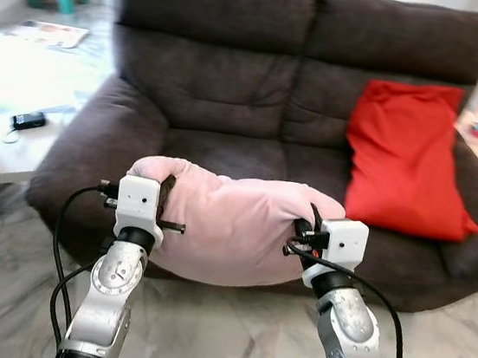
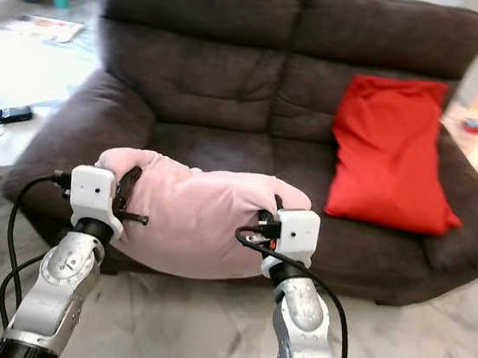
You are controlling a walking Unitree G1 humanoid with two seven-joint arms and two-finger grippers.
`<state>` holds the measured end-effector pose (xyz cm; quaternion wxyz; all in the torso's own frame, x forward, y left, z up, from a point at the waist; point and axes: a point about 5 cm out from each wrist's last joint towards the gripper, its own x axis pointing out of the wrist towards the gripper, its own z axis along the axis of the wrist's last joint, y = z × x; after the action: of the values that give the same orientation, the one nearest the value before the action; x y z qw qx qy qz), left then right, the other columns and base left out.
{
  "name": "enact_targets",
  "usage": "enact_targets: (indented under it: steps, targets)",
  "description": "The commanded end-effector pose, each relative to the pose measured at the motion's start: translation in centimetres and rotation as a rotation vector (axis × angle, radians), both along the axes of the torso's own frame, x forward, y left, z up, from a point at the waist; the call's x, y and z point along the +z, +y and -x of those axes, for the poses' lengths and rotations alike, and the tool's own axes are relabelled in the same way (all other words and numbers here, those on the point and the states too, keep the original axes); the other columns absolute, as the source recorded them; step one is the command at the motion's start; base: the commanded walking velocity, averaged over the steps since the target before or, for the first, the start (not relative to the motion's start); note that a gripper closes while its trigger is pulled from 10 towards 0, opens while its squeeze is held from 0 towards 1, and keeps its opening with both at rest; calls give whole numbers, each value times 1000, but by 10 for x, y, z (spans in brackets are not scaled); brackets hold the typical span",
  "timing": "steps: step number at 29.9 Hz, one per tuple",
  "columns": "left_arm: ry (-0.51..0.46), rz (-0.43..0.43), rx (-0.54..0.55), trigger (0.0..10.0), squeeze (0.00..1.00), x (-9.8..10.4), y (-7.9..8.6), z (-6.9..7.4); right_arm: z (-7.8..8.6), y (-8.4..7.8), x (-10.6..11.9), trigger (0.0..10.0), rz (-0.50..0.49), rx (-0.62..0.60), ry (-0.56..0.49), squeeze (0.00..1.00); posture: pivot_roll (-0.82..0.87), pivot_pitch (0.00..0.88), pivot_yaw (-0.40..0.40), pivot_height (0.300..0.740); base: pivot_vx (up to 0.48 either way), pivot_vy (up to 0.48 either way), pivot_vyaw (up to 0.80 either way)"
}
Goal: Move the pillow to the sofa from floor
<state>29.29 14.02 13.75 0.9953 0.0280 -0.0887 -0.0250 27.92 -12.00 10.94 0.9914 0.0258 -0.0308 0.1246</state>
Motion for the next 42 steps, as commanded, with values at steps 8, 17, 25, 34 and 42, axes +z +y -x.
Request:
enact_targets:
  steps: [8,17,25,34,42]
  targets:
    - [-51,-4,-16,10000,0,12,-4,-3,-5,10,20,10000,-15,35,-96,0,-12,0,-48,740,0,0,0]
    - [-41,-1,-19,10000,0,11,-6,-4,-6,10,21,10000,-20,24,-100,0,-12,0,-47,740,0,194,0]
    - [-36,1,-18,10000,0,10,-5,-3,-7,11,22,10000,-17,28,-101,0,-12,0,-47,740,0,297,-366]
    - [-37,0,-20,10000,0,10,-5,-3,-7,11,22,10000,-25,25,-104,0,-11,0,-46,740,0,263,0]
    - [-45,2,-22,10000,0,12,-7,-4,-9,12,23,10000,-27,24,-110,0,-12,0,-44,740,0,0,0]
